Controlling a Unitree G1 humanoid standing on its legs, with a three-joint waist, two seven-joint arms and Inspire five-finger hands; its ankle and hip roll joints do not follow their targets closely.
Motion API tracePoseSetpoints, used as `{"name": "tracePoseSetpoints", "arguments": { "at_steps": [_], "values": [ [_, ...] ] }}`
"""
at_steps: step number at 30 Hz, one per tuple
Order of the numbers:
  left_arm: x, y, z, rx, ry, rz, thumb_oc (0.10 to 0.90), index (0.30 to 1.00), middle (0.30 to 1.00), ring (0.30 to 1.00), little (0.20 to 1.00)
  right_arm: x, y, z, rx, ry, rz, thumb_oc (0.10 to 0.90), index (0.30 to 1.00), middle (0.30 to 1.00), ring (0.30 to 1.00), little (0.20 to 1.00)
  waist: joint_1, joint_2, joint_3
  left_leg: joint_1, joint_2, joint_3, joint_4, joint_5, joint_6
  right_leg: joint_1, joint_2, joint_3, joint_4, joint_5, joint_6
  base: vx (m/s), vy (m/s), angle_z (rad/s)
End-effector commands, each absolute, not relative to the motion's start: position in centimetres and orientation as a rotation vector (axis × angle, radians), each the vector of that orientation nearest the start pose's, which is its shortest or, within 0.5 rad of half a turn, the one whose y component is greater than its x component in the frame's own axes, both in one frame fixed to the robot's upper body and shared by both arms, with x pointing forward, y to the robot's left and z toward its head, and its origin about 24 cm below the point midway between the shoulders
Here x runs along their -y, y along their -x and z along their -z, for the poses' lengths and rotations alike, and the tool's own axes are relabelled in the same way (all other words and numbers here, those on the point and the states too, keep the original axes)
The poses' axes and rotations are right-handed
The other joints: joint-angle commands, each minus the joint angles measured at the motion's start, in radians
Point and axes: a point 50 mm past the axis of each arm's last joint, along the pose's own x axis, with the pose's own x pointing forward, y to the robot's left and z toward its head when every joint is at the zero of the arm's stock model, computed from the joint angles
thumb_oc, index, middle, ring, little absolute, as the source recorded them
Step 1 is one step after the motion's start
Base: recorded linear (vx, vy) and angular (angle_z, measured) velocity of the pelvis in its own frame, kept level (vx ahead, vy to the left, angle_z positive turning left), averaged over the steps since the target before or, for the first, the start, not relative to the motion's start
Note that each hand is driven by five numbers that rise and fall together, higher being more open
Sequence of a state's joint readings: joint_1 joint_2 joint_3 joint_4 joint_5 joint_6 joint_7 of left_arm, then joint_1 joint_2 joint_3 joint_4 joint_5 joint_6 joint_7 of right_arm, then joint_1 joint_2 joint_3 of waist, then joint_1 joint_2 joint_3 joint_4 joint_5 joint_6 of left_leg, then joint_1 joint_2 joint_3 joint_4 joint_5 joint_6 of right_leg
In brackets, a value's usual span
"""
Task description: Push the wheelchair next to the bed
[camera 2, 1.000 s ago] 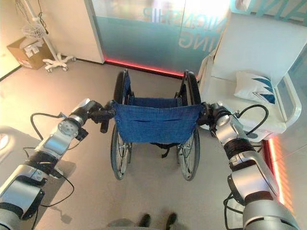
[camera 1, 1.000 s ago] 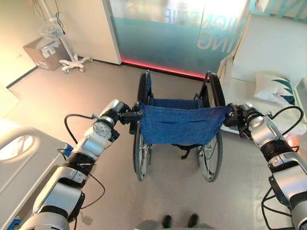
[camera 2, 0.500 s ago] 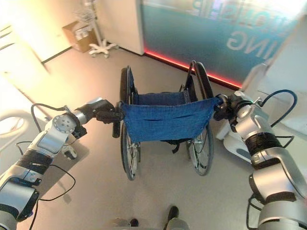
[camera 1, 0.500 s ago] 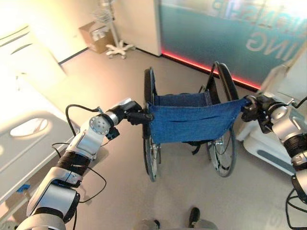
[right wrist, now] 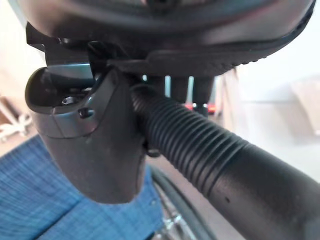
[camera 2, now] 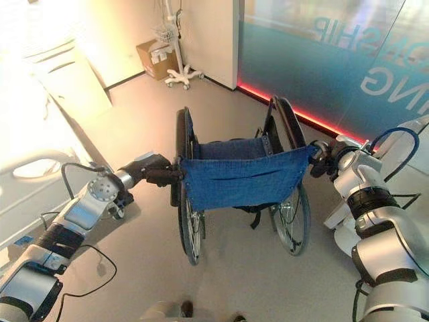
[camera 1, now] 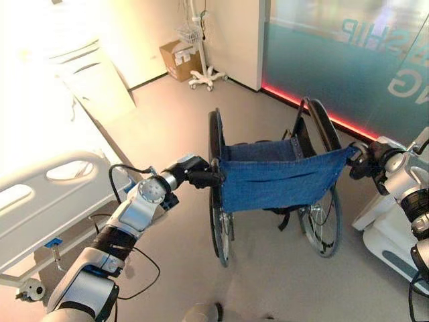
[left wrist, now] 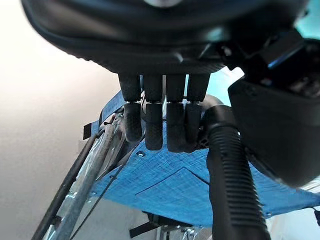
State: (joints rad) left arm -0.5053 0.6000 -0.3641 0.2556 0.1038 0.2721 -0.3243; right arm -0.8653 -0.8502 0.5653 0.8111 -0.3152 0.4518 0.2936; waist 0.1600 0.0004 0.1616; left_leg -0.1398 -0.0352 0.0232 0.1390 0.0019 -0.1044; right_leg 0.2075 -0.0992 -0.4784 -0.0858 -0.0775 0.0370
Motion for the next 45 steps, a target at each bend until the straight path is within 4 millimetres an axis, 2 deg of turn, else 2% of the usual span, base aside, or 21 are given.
{"name": "tracePoseSetpoints", "arguments": {
  "at_steps": [1,5,7,10,11,12,13,15,18,20,21,22,24,27,29,33,36,40,41,42,45],
  "values": [
    [-25.5,-31.2,-4.9,-0.561,-1.032,0.258,0.4,0.3,0.3,0.3,0.3,19.2,-39.3,-16.6,-0.204,1.487,-0.344,0.4,0.3,0.3,0.3,0.3,0.148,0.015,0.032,-0.02,-0.019,0.0,-0.104,0.164,0.005,-0.004,0.013,0.131,0.069,0.053,0.057,0.29,-0.014,-0.95],
    [-27.0,-31.4,-6.8,-0.587,-1.11,0.299,0.4,0.3,0.3,0.3,0.3,20.4,-39.4,-18.0,-0.227,1.53,-0.367,0.4,0.3,0.3,0.3,0.3,0.189,0.014,0.02,-0.047,-0.032,0.056,-0.136,0.172,0.032,0.042,0.04,0.106,0.098,-0.005,0.044,0.33,0.042,-0.92],
    [-27.6,-31.2,-7.2,-0.609,-1.167,0.32,0.4,0.3,0.3,0.3,0.3,20.6,-39.4,-18.2,-0.234,1.546,-0.384,0.4,0.3,0.3,0.3,0.3,0.206,-0.002,0.011,-0.043,-0.054,0.067,-0.11,0.135,0.062,0.057,0.036,0.098,0.125,-0.04,0.042,0.34,0.097,0.07],
    [-28.4,-31.0,-7.2,-0.634,-1.22,0.318,0.4,0.3,0.3,0.3,0.3,20.0,-39.3,-17.7,-0.243,1.533,-0.42,0.4,0.3,0.3,0.3,0.3,0.227,-0.037,0.002,-0.038,-0.08,0.031,-0.03,0.067,0.108,0.069,0.01,0.096,0.191,-0.065,0.057,0.38,0.108,0.33],
    [-29.0,-30.6,-7.3,-0.653,-1.239,0.316,0.4,0.3,0.3,0.3,0.3,20.3,-38.7,-16.9,-0.236,1.53,-0.447,0.4,0.3,0.3,0.3,0.3,0.235,-0.071,-0.005,-0.011,-0.084,0.018,-0.036,0.048,0.141,0.068,-0.021,0.093,0.314,-0.027,0.089,0.49,0.158,0.09],
    [-29.2,-30.5,-7.2,-0.66,-1.246,0.307,0.4,0.3,0.3,0.3,0.3,20.4,-38.4,-16.6,-0.22,1.536,-0.465,0.4,0.3,0.3,0.3,0.3,0.231,-0.08,-0.007,0.012,-0.087,0.007,-0.059,0.05,0.152,0.059,-0.038,0.1,0.397,0.023,0.106,0.4,0.14,0.21],
    [-29.2,-30.4,-7.3,-0.661,-1.248,0.305,0.4,0.3,0.3,0.3,0.3,20.5,-38.3,-16.6,-0.216,1.535,-0.469,0.4,0.3,0.3,0.3,0.3,0.229,-0.083,-0.008,0.018,-0.089,0.004,-0.065,0.051,0.155,0.056,-0.041,0.109,0.417,0.033,0.112,0.31,0.122,0.52],
    [-29.4,-30.3,-7.2,-0.665,-1.261,0.28,0.4,0.3,0.3,0.3,0.3,21.0,-37.5,-16.7,-0.178,1.524,-0.483,0.4,0.3,0.3,0.3,0.3,0.203,-0.093,-0.01,0.039,-0.099,-0.029,-0.084,0.048,0.174,0.023,-0.056,0.175,0.534,0.111,0.136,0.28,0.095,0.63],
    [-29.2,-30.8,-6.9,-0.657,-1.268,0.276,0.4,0.3,0.3,0.3,0.3,21.0,-37.2,-16.8,-0.165,1.527,-0.482,0.4,0.3,0.3,0.3,0.3,0.172,-0.082,-0.005,0.054,-0.104,-0.078,-0.073,0.028,0.186,-0.048,-0.072,0.232,0.556,0.148,0.134,0.2,0.008,0.67],
    [-28.8,-31.3,-6.7,-0.649,-1.274,0.287,0.4,0.3,0.3,0.3,0.3,20.7,-37.2,-16.9,-0.156,1.524,-0.483,0.4,0.3,0.3,0.3,0.3,0.14,-0.071,0.019,0.087,-0.107,-0.121,-0.049,-0.002,0.185,-0.137,-0.104,0.268,0.51,0.147,0.126,0.31,-0.128,0.77],
    [-28.5,-31.5,-6.7,-0.638,-1.268,0.288,0.4,0.3,0.3,0.3,0.3,20.4,-37.3,-17.1,-0.146,1.529,-0.483,0.4,0.3,0.3,0.3,0.3,0.113,-0.056,0.035,0.116,-0.101,-0.155,-0.038,-0.029,0.181,-0.235,-0.121,0.296,0.442,0.175,0.119,0.28,-0.158,0.25],
    [-28.4,-31.6,-6.7,-0.632,-1.267,0.288,0.4,0.3,0.3,0.3,0.3,20.4,-37.3,-17.0,-0.145,1.531,-0.48,0.4,0.3,0.3,0.3,0.3,0.105,-0.057,0.043,0.128,-0.104,-0.167,-0.033,-0.045,0.18,-0.262,-0.131,0.309,0.41,0.187,0.121,0.34,-0.205,0.01],
    [-28.2,-31.7,-6.7,-0.616,-1.259,0.287,0.4,0.3,0.3,0.3,0.3,20.0,-37.4,-17.0,-0.14,1.541,-0.478,0.4,0.3,0.3,0.3,0.3,0.084,-0.064,0.065,0.172,-0.119,-0.213,-0.02,-0.104,0.174,-0.323,-0.155,0.344,0.257,0.245,0.138,0.34,-0.23,-0.02],
    [-28.3,-31.5,-6.8,-0.605,-1.266,0.278,0.4,0.3,0.3,0.3,0.3,19.3,-37.7,-18.0,-0.135,1.527,-0.469,0.4,0.3,0.3,0.3,0.3,0.08,-0.085,0.073,0.211,-0.122,-0.25,-0.011,-0.151,0.165,-0.364,-0.157,0.353,0.067,0.298,0.164,0.41,-0.279,0.47],
    [-28.5,-31.2,-6.7,-0.607,-1.28,0.284,0.4,0.3,0.3,0.3,0.3,18.8,-37.9,-18.8,-0.142,1.516,-0.461,0.4,0.3,0.3,0.3,0.3,0.085,-0.096,0.072,0.22,-0.11,-0.264,0.015,-0.181,0.158,-0.366,-0.153,0.356,0.011,0.307,0.168,0.5,-0.403,0.64],
    [-28.6,-30.6,-6.5,-0.601,-1.309,0.298,0.4,0.3,0.3,0.3,0.3,18.9,-37.9,-19.4,-0.169,1.48,-0.45,0.4,0.3,0.3,0.3,0.3,0.079,-0.113,0.067,0.236,-0.08,-0.292,0.073,-0.243,0.142,-0.359,-0.161,0.387,0.018,0.317,0.165,0.51,-0.47,0.85],
    [-28.7,-30.4,-5.9,-0.64,-1.311,0.297,0.4,0.3,0.3,0.3,0.3,19.4,-37.8,-19.0,-0.237,1.41,-0.45,0.4,0.3,0.3,0.3,0.3,0.063,-0.117,0.051,0.268,-0.013,-0.292,0.107,-0.28,0.101,-0.353,-0.165,0.376,0.203,0.264,0.165,0.54,-0.504,0.94],
    [-27.8,-30.6,-5.1,-0.661,-1.271,0.249,0.4,0.3,0.3,0.3,0.3,20.4,-37.8,-18.3,-0.287,1.382,-0.445,0.4,0.3,0.3,0.3,0.3,0.018,-0.087,0.035,0.293,0.091,-0.219,0.086,-0.106,0.048,-0.312,-0.126,0.31,0.209,0.192,0.142,0.31,-0.245,0.72],
    [-27.5,-30.8,-5.0,-0.654,-1.263,0.245,0.4,0.3,0.3,0.3,0.3,20.5,-37.8,-18.4,-0.292,1.383,-0.437,0.4,0.3,0.3,0.3,0.3,0.011,-0.084,0.032,0.291,0.105,-0.203,0.085,-0.085,0.042,-0.305,-0.121,0.302,0.207,0.182,0.136,0.27,-0.297,0.71],
    [-26.6,-31.6,-4.8,-0.631,-1.234,0.212,0.4,0.3,0.3,0.3,0.3,20.5,-38.0,-18.5,-0.293,1.385,-0.415,0.4,0.3,0.3,0.3,0.3,-0.017,-0.072,0.025,0.29,0.135,-0.169,0.074,-0.038,0.022,-0.29,-0.106,0.277,0.197,0.162,0.12,0.2,-0.239,0.49],
    [-25.1,-32.6,-4.5,-0.606,-1.184,0.17,0.4,0.3,0.3,0.3,0.3,20.5,-38.3,-18.5,-0.284,1.396,-0.39,0.4,0.3,0.3,0.3,0.3,-0.058,-0.061,0.013,0.292,0.163,-0.116,0.072,0.013,0.004,-0.278,-0.083,0.25,0.198,0.131,0.092,0.21,-0.245,1.09]
  ]
}}
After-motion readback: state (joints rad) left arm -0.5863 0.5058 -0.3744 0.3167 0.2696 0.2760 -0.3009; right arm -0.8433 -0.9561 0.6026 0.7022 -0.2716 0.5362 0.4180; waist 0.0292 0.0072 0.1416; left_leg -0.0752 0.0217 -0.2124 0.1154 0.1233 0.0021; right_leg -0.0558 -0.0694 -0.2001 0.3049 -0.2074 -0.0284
